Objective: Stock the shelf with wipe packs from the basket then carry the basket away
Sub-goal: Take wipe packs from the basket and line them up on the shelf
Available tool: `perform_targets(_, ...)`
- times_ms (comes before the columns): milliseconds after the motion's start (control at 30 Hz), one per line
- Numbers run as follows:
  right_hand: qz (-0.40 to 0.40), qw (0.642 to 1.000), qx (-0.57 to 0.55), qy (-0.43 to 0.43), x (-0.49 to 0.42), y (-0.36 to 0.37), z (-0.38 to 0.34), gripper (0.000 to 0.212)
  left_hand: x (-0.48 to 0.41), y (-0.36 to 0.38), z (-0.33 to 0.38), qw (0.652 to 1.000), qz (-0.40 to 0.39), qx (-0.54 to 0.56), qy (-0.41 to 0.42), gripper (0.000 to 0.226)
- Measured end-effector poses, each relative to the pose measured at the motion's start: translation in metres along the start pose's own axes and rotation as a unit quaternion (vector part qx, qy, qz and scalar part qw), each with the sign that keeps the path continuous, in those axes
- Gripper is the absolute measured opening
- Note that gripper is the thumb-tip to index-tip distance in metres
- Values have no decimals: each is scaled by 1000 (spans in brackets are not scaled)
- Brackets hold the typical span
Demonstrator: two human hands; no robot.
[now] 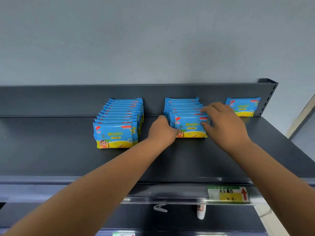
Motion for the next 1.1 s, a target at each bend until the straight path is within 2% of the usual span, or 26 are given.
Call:
perform_targets(100,-10,1000,24,3,2,2,-1,46,7,1,2,1000,8,-2,7,52)
perform_targets(200,-4,1000,24,0,4,-1,-4,50,21,-11,22,991,89,-56,86,51)
perform_targets(333,-13,1000,3,8,4,1,-8,54,43,-16,53,946,164,-189,206,50)
perform_targets(400,-18,999,-23,13,5,0,-14,58,52,-18,61,911,198,-274,237,51)
perform_targets(500,-14,998,-64,11,5,-12,-36,61,63,-32,64,877,237,-331,256,58)
perform_targets(667,-4,993,-115,-32,3,-24,-101,66,90,-79,48,852,308,-366,212,66)
perform_targets(900,7,985,-130,-114,18,-26,-228,72,146,-169,-38,841,386,-376,46,69)
perform_targets(1100,-34,948,-200,-246,67,-16,-374,71,238,-252,-133,816,438,-365,-95,71)
Point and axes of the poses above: each hand's wrist, its own x-axis away from the middle knuckle, its own y-axis out of the palm, z = x × y, the point moved 10 cm from there along -x, towards the middle knuckle, and after that the axes turned 8 degrees about x, right-handed, at the moved point
